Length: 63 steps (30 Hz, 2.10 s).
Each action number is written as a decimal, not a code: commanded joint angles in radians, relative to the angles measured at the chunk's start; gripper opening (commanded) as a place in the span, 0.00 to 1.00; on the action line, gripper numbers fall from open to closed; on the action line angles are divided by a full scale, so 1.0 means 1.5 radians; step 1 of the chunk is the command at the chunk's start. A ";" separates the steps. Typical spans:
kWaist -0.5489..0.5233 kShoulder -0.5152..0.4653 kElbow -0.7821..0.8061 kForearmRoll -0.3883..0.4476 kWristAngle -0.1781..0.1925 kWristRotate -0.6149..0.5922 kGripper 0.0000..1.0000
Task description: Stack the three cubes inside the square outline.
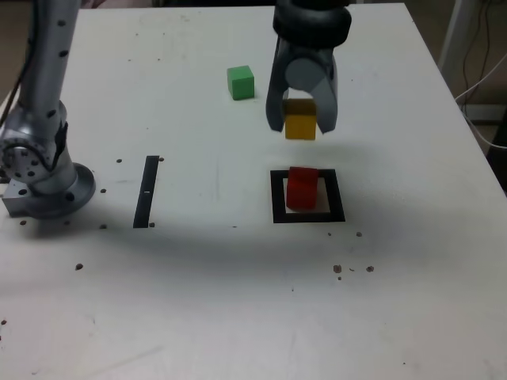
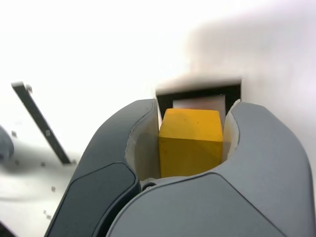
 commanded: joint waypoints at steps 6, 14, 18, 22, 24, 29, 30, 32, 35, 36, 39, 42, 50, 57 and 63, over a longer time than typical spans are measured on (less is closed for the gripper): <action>-0.070 -0.009 0.013 0.002 -0.013 -0.051 0.33; -0.100 -0.001 0.022 -0.004 -0.017 -0.077 0.33; -0.101 0.008 0.023 -0.009 -0.016 -0.079 0.33; -0.097 0.016 0.023 -0.012 -0.015 -0.079 0.33; -0.094 0.020 0.024 -0.014 -0.014 -0.079 0.33; -0.085 0.028 0.026 -0.018 -0.013 -0.076 0.33; -0.084 0.029 0.026 -0.018 -0.012 -0.075 0.33; -0.082 0.033 0.027 -0.021 -0.012 -0.074 0.33; -0.080 0.038 0.029 -0.026 -0.012 -0.073 0.33; -0.080 0.038 0.029 -0.027 -0.012 -0.073 0.33; -0.080 0.039 0.029 -0.029 -0.012 -0.072 0.33; -0.079 0.040 0.029 -0.031 -0.014 -0.070 0.41; -0.078 0.044 0.047 -0.051 -0.022 -0.063 0.99; -0.075 0.045 0.050 -0.053 -0.024 -0.062 0.99; -0.070 0.032 0.048 -0.050 -0.015 -0.062 1.00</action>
